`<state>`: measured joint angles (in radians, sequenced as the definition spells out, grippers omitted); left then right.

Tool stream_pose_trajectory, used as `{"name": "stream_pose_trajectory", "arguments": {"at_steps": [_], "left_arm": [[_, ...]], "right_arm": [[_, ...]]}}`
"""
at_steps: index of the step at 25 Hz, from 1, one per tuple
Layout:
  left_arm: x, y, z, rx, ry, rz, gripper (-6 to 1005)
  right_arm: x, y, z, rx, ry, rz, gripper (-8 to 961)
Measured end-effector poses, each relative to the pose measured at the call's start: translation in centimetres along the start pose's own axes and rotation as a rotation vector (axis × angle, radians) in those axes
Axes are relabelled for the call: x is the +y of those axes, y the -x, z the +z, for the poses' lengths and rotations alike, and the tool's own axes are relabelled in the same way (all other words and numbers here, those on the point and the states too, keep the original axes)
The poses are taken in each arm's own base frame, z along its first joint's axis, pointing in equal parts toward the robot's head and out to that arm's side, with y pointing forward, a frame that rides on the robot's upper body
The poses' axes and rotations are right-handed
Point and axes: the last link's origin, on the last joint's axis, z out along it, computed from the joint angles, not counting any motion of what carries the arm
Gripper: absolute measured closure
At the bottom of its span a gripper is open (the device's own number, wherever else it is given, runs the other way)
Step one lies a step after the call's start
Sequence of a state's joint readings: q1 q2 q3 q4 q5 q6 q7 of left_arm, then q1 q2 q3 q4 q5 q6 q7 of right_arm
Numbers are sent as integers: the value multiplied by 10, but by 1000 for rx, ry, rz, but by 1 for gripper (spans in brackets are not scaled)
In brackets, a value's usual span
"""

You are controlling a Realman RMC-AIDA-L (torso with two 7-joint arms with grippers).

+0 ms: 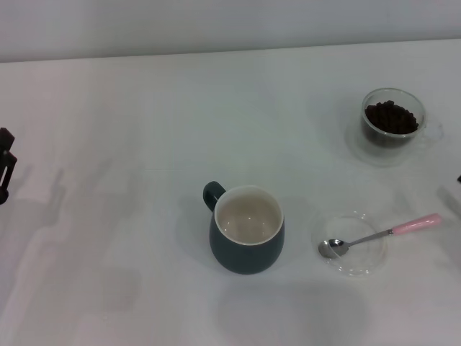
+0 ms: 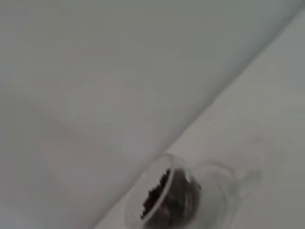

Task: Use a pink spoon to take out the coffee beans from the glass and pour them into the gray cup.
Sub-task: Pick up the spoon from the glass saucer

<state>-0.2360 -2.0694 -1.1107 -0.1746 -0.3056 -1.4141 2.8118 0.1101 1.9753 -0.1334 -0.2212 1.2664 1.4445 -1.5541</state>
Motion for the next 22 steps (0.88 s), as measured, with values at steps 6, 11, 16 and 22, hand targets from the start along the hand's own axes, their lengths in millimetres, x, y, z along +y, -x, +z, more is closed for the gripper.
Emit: {"name": "stream_pose_trajectory", "arguments": {"at_steps": [6,11,16,22], "left_arm": [[0,-2,3,7,5,4,474],[-4,-4,4,19,-20,4,474],[-6,-4,3,24,-30,3,475],[-6,-4,3,22,-31,2,475]], "right_arm": [[-2,-18,-5,52,-17,79,85],[2,-25,-1,89,4,120,85],[10,-37,6,116,41,158,85],[15,-43,7,133,73,177,101]]}}
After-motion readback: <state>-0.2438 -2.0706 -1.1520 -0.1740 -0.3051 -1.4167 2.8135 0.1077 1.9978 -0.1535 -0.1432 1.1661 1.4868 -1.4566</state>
